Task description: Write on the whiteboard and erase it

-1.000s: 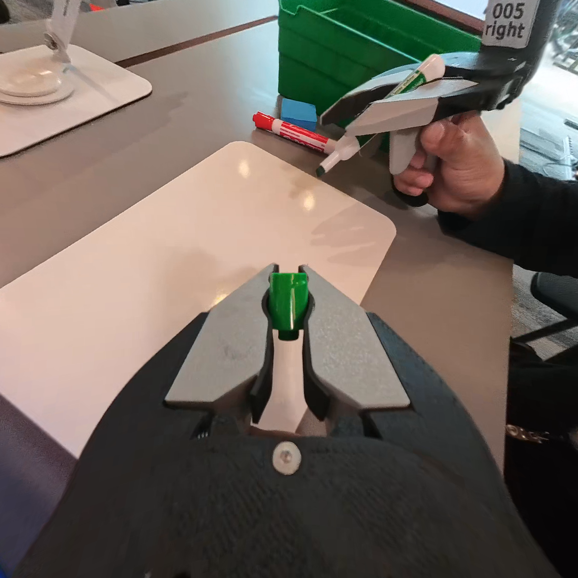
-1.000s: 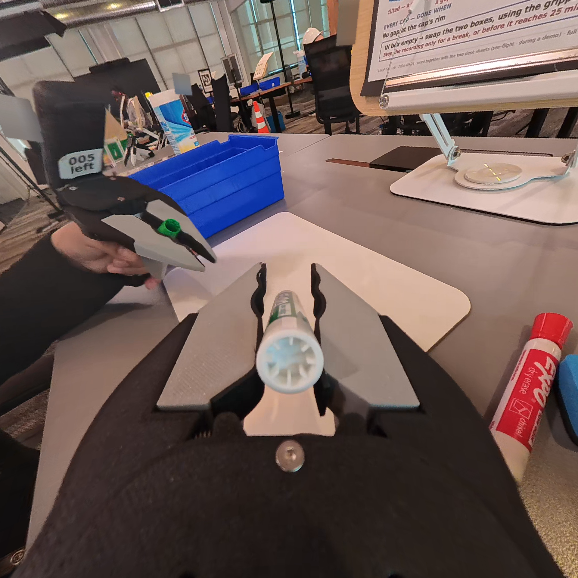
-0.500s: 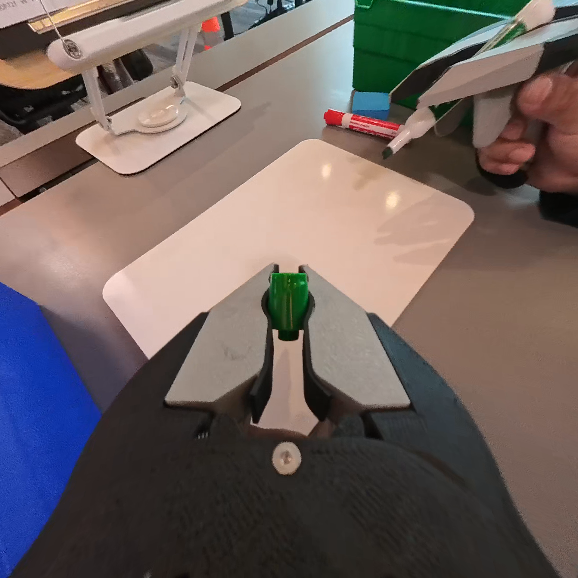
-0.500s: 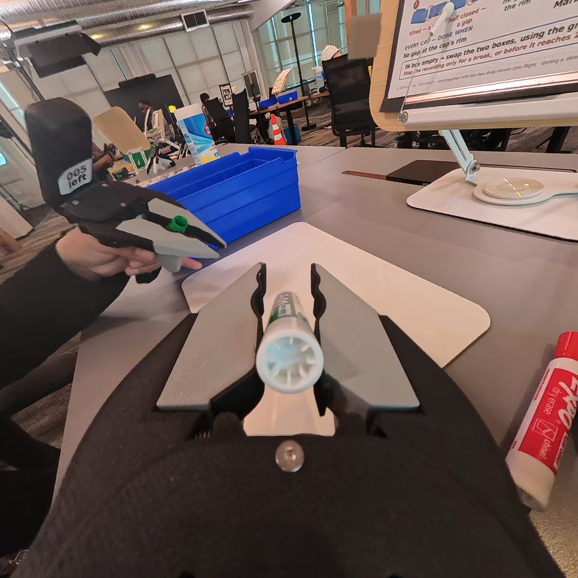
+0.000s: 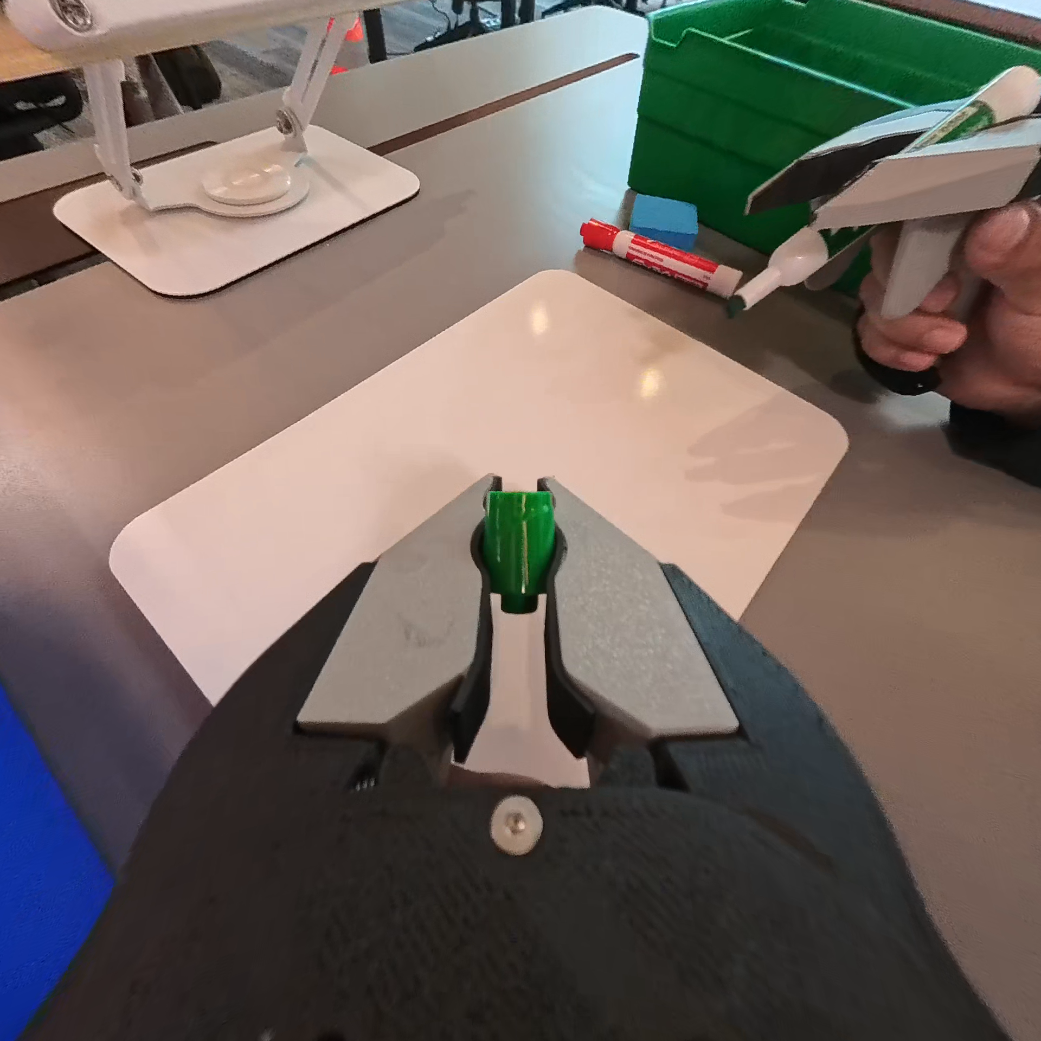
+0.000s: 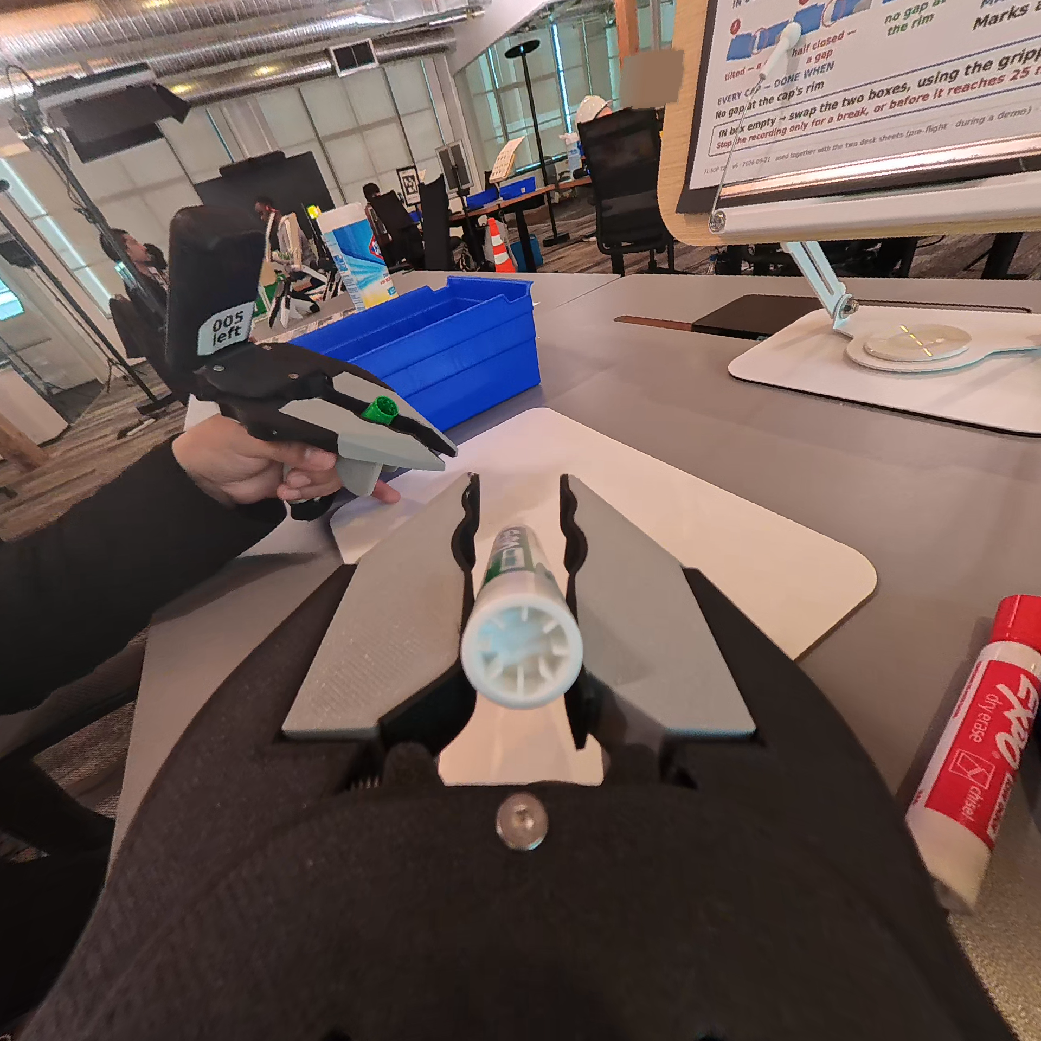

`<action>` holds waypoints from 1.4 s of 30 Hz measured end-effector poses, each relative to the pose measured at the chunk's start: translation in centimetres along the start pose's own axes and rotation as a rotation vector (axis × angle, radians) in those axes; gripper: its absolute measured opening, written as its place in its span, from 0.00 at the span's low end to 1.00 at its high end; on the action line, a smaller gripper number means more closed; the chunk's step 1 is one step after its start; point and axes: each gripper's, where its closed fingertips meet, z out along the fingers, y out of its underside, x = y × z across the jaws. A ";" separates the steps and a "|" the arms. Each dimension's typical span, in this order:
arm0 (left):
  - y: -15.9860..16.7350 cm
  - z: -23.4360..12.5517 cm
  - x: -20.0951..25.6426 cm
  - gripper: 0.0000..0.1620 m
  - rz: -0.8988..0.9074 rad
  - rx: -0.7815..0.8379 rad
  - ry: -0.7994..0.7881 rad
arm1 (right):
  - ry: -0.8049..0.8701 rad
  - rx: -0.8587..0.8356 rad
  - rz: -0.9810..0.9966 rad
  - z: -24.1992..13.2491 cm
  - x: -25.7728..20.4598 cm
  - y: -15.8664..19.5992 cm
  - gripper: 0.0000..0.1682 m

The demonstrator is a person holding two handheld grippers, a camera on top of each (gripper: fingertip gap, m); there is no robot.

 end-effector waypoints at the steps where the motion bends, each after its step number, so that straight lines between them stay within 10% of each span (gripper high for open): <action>1: 0.0 -0.1 -0.1 0.06 0.010 0.006 -0.015 | -0.001 0.003 -0.001 0.0 0.0 -0.1 0.16; 11: 0.5 -1.2 -3.1 0.06 0.093 0.040 -0.226 | -0.002 -0.008 -0.015 0.1 -0.2 0.0 0.16; 42: 0.5 -0.2 -1.2 0.06 0.126 0.058 -0.131 | 0.017 -0.032 0.014 0.4 0.7 0.7 0.15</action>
